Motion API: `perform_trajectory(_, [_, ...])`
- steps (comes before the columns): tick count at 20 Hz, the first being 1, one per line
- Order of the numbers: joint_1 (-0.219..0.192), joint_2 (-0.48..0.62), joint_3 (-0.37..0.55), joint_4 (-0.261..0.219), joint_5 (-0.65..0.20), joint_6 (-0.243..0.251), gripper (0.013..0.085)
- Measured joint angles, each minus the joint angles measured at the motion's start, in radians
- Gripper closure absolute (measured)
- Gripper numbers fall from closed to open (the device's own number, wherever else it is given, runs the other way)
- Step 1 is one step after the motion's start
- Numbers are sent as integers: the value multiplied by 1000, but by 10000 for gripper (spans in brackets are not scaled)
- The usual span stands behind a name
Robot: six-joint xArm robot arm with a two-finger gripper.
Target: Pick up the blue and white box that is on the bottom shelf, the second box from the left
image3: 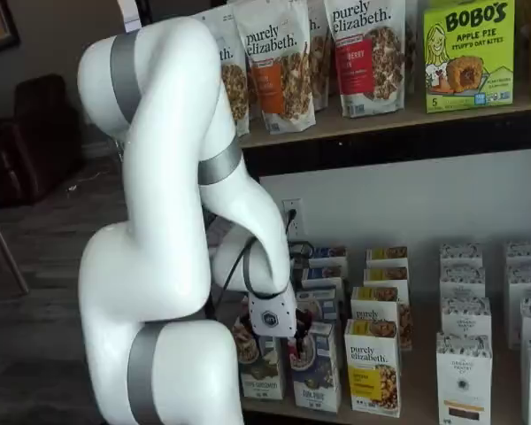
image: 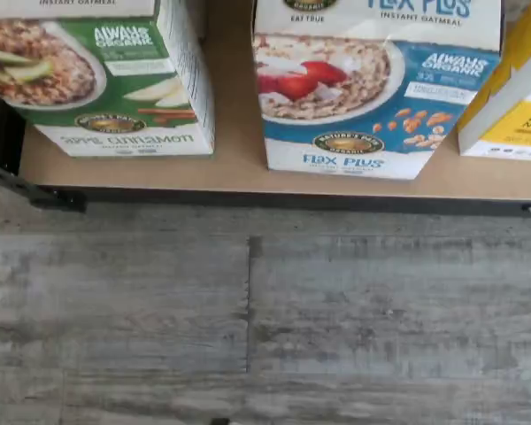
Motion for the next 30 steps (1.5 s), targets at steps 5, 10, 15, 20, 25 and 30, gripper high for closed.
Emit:
perform_trajectory(5, [-6, 25, -26, -4, -1, -3, 130])
perform_trajectory(10, [-13, 49, -51, -11, -4, -2, 130])
perform_trajectory(15, [-18, 73, -80, 22, -4, -40, 130])
perform_trajectory(20, [-38, 98, -102, -24, 0, -14, 130])
perform_trajectory(25, [-36, 127, -119, 42, -17, -79, 130])
perform_trajectory(30, [-30, 163, -148, 118, -30, -149, 130])
